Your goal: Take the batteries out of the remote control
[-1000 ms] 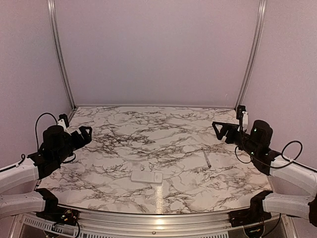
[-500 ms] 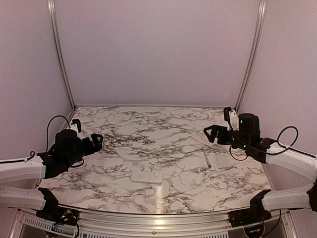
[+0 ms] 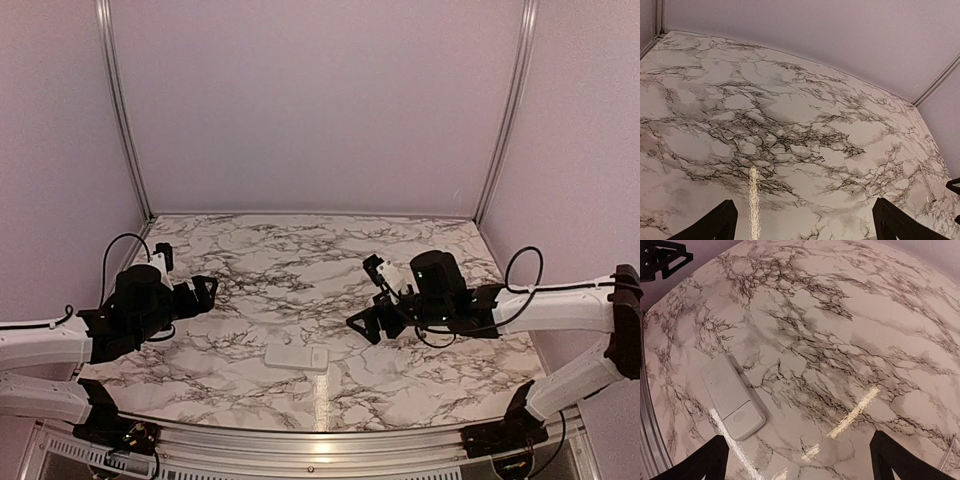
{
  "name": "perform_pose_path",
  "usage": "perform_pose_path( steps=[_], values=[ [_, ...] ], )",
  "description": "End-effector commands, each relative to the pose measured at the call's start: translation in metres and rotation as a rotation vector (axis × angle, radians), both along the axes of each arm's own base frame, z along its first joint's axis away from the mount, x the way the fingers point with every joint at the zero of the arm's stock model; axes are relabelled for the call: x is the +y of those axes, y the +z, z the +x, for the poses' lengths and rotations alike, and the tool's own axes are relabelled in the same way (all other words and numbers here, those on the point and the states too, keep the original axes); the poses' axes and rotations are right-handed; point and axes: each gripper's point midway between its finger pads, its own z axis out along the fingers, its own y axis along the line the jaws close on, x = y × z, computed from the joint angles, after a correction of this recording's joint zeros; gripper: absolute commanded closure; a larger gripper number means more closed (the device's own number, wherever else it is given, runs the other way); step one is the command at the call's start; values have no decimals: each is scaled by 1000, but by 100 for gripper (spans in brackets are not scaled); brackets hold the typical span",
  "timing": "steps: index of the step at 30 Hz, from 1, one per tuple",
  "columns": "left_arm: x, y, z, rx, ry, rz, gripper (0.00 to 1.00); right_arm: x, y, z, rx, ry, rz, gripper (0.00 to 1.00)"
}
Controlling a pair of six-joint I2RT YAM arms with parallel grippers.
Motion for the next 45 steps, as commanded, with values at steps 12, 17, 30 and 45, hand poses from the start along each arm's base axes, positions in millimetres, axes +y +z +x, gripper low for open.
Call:
perform_pose_path(
  steps=[12,17,30,45],
  values=[
    [-15,19,-6,-37,-33,-95,1,82,-20,-53,-258,462,-96,4],
    [-23,15,-10,-40,-64,-104,1,88,-33,-53,-250,499,-122,4],
    [-19,12,-14,-60,-38,-122,1,103,-67,-48,-169,559,-215,5],
    [-17,14,-16,-68,-39,-129,1,122,-92,-48,-138,608,-293,5]
  ],
)
